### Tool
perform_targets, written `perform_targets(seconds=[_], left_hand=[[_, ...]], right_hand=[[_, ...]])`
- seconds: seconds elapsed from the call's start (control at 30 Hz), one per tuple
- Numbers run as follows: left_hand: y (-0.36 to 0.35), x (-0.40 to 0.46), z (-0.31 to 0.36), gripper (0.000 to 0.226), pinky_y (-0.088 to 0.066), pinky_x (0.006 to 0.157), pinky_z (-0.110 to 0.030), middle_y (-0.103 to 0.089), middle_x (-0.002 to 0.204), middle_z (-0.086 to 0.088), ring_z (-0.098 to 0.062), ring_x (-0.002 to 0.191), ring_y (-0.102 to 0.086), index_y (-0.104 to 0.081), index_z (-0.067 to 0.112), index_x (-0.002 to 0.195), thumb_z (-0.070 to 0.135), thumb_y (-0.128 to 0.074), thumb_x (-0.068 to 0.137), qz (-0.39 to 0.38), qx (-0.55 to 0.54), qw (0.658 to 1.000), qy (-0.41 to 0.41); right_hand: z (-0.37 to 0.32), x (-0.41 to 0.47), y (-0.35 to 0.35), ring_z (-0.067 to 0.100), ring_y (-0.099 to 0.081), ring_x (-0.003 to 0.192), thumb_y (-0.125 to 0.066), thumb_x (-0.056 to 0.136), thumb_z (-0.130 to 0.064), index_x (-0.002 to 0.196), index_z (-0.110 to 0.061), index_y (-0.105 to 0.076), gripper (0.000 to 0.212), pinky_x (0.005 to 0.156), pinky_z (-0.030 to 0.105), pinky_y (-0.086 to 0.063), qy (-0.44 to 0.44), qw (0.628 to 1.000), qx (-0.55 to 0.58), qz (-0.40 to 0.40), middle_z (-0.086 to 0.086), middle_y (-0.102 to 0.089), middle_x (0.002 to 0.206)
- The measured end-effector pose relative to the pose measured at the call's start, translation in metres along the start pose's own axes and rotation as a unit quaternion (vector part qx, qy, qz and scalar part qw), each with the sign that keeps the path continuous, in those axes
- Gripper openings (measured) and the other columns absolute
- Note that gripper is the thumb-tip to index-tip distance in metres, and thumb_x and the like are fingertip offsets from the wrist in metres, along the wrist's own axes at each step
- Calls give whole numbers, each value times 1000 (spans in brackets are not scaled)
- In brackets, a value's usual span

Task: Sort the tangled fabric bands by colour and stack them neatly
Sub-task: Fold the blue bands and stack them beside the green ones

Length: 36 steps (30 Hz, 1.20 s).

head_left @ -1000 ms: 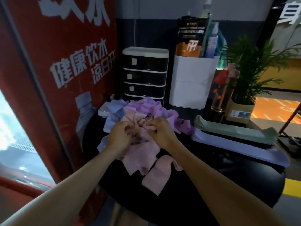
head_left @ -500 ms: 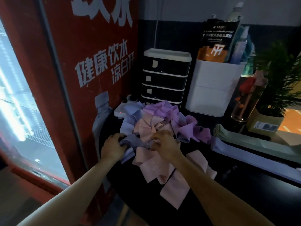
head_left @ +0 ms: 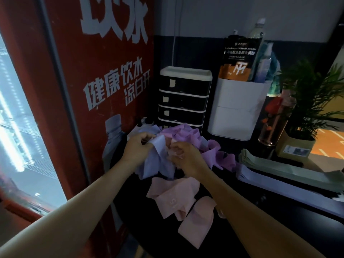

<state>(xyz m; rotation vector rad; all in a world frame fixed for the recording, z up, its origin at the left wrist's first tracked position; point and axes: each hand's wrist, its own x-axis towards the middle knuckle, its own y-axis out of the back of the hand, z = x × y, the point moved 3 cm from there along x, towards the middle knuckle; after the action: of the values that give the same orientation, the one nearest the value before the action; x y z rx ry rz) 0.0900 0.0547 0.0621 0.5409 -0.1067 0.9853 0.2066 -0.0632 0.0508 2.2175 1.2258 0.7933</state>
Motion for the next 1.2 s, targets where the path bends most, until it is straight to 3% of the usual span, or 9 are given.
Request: perform_targets(seconds=[0.17,0.27,0.37,0.43,0.6,0.73,0.83,1.03,1.2], left_hand=[[6,12,51,25,-41,72,-16,-58,94,12,0,83,-51,-62,18,89,-2,-46,92,-10,-59,997,-54],[5,16,72,18,-45,76,-18,-59,97,11,-3,89,-55,-62,16,91,3,-49,94,-35,-99,992,-76],[-1,16,88,16,-49,74,-23,-62,98,8,-11,92,-59,-63,20,88,7,-54,93,-53,-154,984,-79],[-8,14,95,16,-52,68,-18,-62,93,5,-11,85,-60,-63,20,85,6,-57,91,-67,-161,982,-75],[-33,5,94,17,-50,66,-20,-64,88,-2,-11,80,-60,-65,13,84,14,-77,72,-182,-124,974,-44],[-54,-2,88,24,-48,73,-14,-65,93,0,-7,86,-58,-67,17,86,9,-81,68,-254,-35,964,-75],[-65,0,81,17,-47,73,-22,-65,91,-8,-13,83,-57,-66,17,84,9,-77,74,-240,-29,968,-68],[-82,6,83,12,-43,55,-11,-60,74,4,-6,67,-52,-63,15,81,8,-60,89,-168,-131,977,-3],[-98,5,93,12,-43,65,-22,-60,79,0,-10,72,-53,-63,14,82,10,-57,91,-146,-220,964,40]], right_hand=[[-13,7,22,-7,-50,74,-73,80,-15,123,-7,-52,49,68,4,-39,29,998,48,33,-15,-51,92],[-22,9,41,-3,-51,78,-76,77,-15,120,-8,-54,49,65,3,-40,33,994,83,69,-10,-53,96],[-23,8,60,12,-49,68,-71,81,-16,92,1,-60,23,57,17,-37,27,991,82,98,2,-55,80],[-21,4,74,17,-45,66,-66,85,-14,80,9,-57,26,55,22,-32,29,987,94,125,12,-51,72],[-5,-16,117,13,-50,65,-56,91,-7,88,12,-59,19,55,15,-37,19,978,88,187,16,-58,77],[24,-35,151,20,-54,75,-48,94,-3,95,13,-58,18,65,30,-44,-31,961,125,243,27,-61,83],[44,-47,168,20,-54,67,-45,91,7,91,9,-60,15,61,30,-44,-65,954,144,255,13,-59,73],[58,-63,178,0,-50,45,-50,87,10,82,-1,-63,18,46,17,-39,-82,957,153,234,3,-58,62],[65,-68,174,16,-58,73,-43,82,18,90,-4,-64,31,64,19,-50,-93,978,77,173,8,-62,82]])
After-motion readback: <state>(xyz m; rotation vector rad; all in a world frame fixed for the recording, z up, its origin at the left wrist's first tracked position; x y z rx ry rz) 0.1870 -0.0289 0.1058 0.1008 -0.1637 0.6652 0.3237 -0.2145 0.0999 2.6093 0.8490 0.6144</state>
